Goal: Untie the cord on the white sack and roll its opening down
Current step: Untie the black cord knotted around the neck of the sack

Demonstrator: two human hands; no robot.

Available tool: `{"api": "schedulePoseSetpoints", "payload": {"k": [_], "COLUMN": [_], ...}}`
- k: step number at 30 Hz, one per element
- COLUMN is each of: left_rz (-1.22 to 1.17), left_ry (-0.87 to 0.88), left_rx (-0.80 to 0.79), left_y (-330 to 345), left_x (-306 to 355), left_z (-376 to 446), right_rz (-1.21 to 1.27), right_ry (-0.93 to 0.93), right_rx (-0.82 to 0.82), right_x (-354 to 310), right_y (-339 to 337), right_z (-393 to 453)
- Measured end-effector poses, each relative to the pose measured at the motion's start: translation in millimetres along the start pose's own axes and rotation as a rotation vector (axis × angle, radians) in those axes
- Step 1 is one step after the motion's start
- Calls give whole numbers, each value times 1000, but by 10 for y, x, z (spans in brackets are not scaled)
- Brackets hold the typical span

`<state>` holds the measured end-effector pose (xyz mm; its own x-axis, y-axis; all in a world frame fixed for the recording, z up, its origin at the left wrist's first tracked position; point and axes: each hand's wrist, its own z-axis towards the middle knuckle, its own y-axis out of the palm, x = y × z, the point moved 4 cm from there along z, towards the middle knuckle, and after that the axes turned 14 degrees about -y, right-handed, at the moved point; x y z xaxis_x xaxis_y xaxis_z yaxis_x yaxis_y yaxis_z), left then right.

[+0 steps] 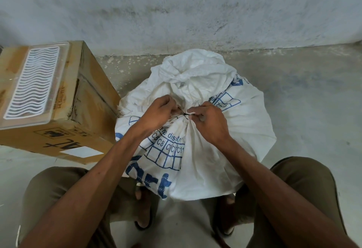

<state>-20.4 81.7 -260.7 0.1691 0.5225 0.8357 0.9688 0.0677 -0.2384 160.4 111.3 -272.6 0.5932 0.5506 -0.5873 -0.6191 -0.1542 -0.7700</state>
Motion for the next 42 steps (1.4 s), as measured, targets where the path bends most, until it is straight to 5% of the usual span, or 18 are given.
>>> {"api": "schedulePoseSetpoints", "payload": {"k": [8, 14, 23, 29, 35, 39, 42], "left_rz": [-262, -51, 257, 391, 736, 565, 330], "left_ry": [-51, 42, 250, 322, 301, 219, 4], "left_rx": [-66, -115, 103, 294, 210, 208, 171], "left_y": [59, 97, 162, 146, 133, 96, 20], "left_x": [12, 44, 50, 43, 23, 69, 54], "left_z": [-59, 18, -10, 4, 41, -3, 21], "right_rz": [-5, 134, 162, 23, -241, -371, -368], "right_ry": [59, 36, -24, -14, -83, -109, -90], "right_rx": [39, 85, -36, -23, -82, -62, -40], "right_x": [-59, 3, 63, 36, -151, -189, -181], "right_y": [35, 47, 35, 20, -11, 4, -27], "right_z": [90, 92, 53, 54, 17, 3, 14]}}
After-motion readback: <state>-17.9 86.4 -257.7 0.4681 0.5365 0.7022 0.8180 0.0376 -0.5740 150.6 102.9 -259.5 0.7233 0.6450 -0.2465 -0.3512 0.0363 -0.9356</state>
